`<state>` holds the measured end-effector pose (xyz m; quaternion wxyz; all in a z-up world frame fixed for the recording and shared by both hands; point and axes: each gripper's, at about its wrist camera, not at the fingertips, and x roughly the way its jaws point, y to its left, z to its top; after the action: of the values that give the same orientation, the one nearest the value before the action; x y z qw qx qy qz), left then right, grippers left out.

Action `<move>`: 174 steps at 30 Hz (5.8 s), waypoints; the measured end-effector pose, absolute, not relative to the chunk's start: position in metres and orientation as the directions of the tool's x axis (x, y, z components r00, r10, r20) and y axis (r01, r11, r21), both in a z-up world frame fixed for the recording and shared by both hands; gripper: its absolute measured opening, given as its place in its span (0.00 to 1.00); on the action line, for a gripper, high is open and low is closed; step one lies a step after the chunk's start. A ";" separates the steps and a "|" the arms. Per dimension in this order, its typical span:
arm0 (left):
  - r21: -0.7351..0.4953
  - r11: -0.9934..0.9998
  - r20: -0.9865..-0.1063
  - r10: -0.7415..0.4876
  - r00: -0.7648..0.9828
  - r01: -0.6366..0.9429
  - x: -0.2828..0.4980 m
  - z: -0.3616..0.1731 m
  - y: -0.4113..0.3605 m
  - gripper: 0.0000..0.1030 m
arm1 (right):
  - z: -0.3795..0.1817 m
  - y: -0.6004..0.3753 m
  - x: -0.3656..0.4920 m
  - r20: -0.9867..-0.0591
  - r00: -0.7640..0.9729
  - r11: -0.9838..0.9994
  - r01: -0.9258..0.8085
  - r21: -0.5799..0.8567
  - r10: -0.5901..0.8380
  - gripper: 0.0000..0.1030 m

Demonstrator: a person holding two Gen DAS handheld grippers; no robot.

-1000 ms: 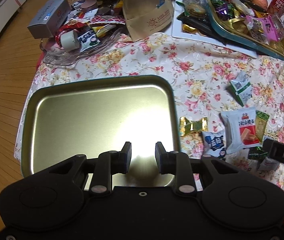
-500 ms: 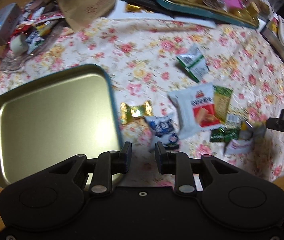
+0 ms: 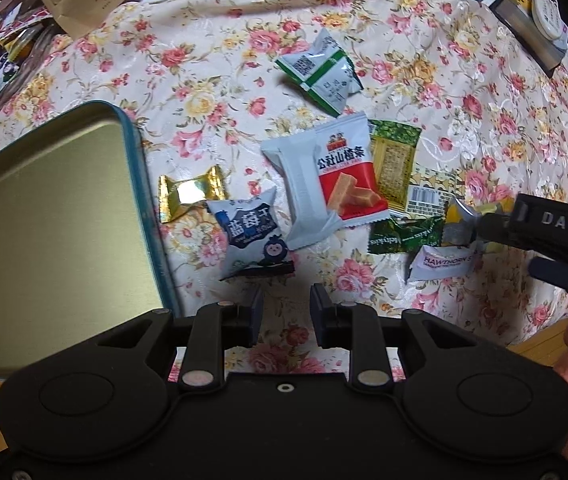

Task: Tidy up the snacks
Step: 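Grasp the silver-and-yellow wrapped candy with the right gripper, then grasp the red-and-white snack packet with the left gripper while the right gripper holds the candy, then carry both snacks over the gold tray and open both grippers to drop them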

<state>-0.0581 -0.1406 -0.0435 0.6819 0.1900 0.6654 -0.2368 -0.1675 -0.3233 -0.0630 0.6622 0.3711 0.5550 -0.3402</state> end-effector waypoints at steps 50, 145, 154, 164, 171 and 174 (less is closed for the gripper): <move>-0.157 0.860 -0.969 -0.228 0.091 0.486 -0.033 -0.039 -0.174 0.35 | -0.062 -0.339 -0.168 -0.942 0.307 0.465 0.859 0.212 -0.136 0.36; -0.020 0.998 -0.926 0.006 0.377 -0.067 0.060 0.027 0.086 0.24 | 0.014 -0.121 -0.062 -0.863 0.501 0.849 0.426 0.313 0.066 0.37; -0.047 0.994 -0.953 -0.017 0.302 -0.094 0.064 0.016 0.098 0.24 | 0.014 -0.071 -0.045 -0.851 0.511 0.901 0.304 0.310 0.120 0.37; -0.056 0.993 -0.958 -0.025 0.286 -0.101 0.063 0.013 0.100 0.24 | 0.021 -0.059 -0.045 -0.821 0.562 0.911 0.277 0.305 0.104 0.55; -0.040 0.996 -0.959 -0.017 0.281 -0.077 0.062 0.011 0.095 0.24 | 0.016 -0.065 -0.041 -0.837 0.541 0.912 0.295 0.284 0.085 0.57; -0.031 0.997 -0.960 -0.009 0.281 -0.073 0.062 0.011 0.093 0.24 | 0.017 -0.065 -0.042 -0.833 0.549 0.917 0.294 0.271 0.070 0.57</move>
<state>0.0619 0.0934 0.0107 0.7996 -0.0345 0.5992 0.0200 -0.0420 -0.0648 0.0174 0.8585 0.1935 0.4704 -0.0652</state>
